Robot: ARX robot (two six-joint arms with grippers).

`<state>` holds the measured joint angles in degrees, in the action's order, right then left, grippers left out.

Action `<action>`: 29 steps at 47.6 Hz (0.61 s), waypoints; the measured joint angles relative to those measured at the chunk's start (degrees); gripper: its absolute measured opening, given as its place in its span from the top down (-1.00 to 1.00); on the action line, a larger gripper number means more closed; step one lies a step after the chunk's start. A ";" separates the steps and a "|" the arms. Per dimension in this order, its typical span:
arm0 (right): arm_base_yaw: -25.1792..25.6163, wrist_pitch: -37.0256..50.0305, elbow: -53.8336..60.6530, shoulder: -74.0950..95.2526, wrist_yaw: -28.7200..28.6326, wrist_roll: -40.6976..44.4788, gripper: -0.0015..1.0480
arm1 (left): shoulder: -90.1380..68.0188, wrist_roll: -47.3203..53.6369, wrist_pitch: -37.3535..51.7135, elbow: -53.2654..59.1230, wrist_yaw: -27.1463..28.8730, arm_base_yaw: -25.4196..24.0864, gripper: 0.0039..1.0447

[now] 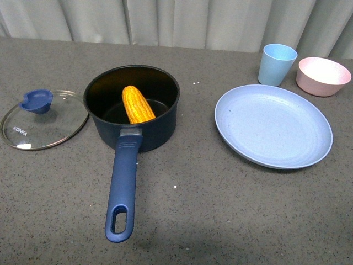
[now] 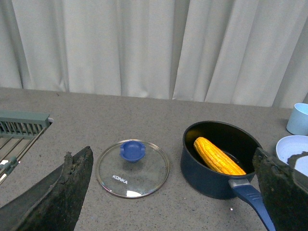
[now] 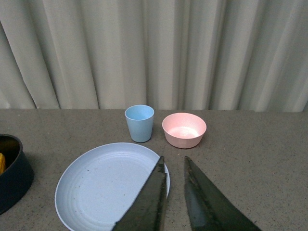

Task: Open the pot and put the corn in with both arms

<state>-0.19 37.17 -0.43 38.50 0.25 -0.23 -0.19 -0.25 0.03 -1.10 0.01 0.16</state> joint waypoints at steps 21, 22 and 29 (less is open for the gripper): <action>0.04 -15.69 0.13 -17.09 -0.15 0.13 0.98 | 0.00 0.00 0.00 0.00 0.02 0.00 -0.88; 0.04 -16.20 0.13 -17.59 -0.15 0.13 0.98 | 0.00 0.00 0.00 0.00 0.02 -0.02 -0.88; 0.04 -18.95 0.13 -20.41 -0.17 0.13 0.98 | 0.00 0.00 0.00 0.00 0.00 0.00 -0.88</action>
<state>-0.14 18.22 -0.30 18.09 0.08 -0.10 -0.19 -0.25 0.03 -1.10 0.01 0.16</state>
